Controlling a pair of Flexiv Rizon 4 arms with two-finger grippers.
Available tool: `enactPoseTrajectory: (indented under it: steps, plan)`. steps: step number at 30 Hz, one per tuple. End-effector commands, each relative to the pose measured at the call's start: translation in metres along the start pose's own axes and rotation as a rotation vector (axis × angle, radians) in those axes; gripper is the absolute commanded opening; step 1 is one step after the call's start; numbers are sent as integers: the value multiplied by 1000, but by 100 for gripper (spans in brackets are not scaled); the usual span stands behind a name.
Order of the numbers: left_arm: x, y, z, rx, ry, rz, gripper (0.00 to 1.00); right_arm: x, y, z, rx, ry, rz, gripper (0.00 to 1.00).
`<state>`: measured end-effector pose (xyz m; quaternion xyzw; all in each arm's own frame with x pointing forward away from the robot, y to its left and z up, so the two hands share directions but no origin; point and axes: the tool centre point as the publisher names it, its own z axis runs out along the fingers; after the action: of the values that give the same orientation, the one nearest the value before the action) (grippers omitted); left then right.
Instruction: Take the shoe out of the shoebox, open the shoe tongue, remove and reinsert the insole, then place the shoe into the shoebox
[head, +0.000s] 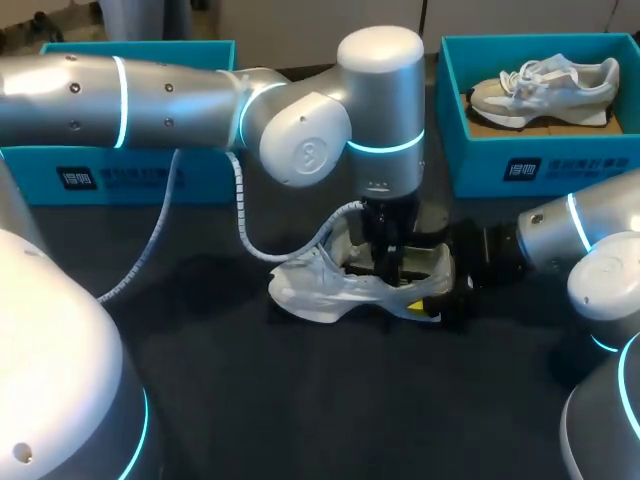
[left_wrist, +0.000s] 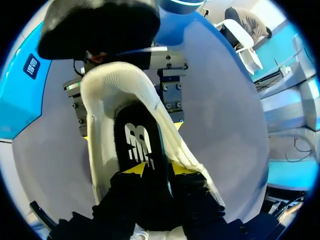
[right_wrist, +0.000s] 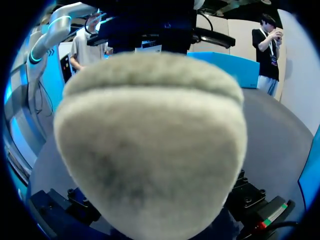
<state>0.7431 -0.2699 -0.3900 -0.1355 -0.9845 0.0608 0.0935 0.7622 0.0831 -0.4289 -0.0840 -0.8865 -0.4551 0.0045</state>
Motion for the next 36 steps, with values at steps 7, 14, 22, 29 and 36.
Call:
enactPoseTrajectory:
  steps: [7,14,22,29,36]
  plan:
    - [1,0,19,-10,2,24,31,0,-1,3,6,-2,2,0]
    - [-6,2,36,-8,-58,35,35,0,-1,3,6,-2,2,0]
    - [-13,6,53,-5,-146,48,38,0,-1,3,6,-2,2,0]
    - [-24,13,62,-16,-174,37,0,0,-1,3,6,-2,2,0]
    - [-27,20,46,-43,-182,23,0,0,-1,3,6,-2,2,0]
